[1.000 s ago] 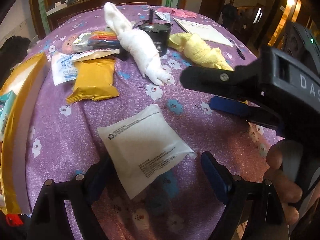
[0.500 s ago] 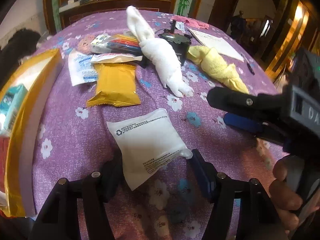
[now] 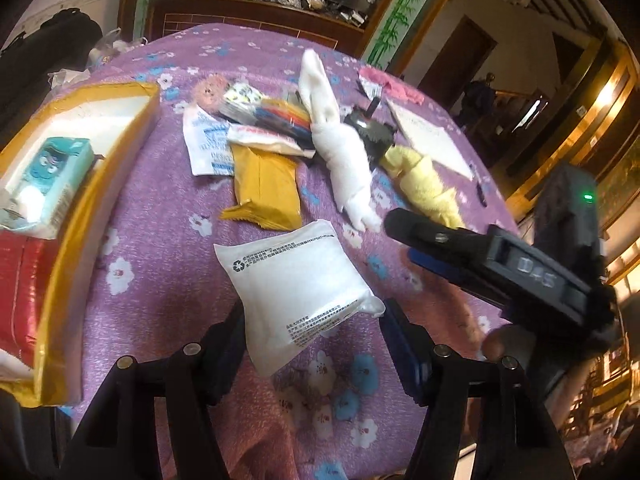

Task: Organize soft objects
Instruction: 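Carry the white packet toward the tray with left while right grasps the white rolled towel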

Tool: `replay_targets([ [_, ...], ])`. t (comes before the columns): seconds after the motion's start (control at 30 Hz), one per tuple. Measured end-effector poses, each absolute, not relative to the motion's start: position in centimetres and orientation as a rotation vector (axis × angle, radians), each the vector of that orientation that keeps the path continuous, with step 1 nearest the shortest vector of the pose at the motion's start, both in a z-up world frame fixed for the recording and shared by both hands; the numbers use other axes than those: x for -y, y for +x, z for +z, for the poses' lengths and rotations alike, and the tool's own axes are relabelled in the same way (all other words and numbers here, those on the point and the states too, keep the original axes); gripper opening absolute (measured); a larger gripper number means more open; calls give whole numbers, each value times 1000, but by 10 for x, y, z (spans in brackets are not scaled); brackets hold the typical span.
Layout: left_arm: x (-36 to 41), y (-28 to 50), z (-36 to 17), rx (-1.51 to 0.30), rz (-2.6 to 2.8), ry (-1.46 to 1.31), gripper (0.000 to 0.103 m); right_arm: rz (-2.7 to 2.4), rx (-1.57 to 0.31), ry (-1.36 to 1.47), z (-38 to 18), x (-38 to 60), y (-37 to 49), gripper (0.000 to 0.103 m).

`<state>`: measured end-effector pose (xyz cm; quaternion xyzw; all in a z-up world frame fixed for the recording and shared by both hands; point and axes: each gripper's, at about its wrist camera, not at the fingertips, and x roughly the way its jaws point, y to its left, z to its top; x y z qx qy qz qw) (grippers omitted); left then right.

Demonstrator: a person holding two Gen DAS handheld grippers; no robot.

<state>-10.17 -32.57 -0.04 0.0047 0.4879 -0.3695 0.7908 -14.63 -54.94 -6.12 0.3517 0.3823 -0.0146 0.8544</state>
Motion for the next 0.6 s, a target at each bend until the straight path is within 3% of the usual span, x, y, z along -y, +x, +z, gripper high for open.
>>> replay_targets([
  [0.43, 301, -97, 15, -1022, -765, -43, 68, -100, -832, 666, -61, 558, -80, 60],
  [0.5, 299, -96, 15, -1023, -763, -44, 68, -112, -863, 690, -72, 561, -74, 39],
  [0.6, 295, -95, 17, -1020, -760, -50, 68, -106, -853, 725, -76, 559, -80, 23],
])
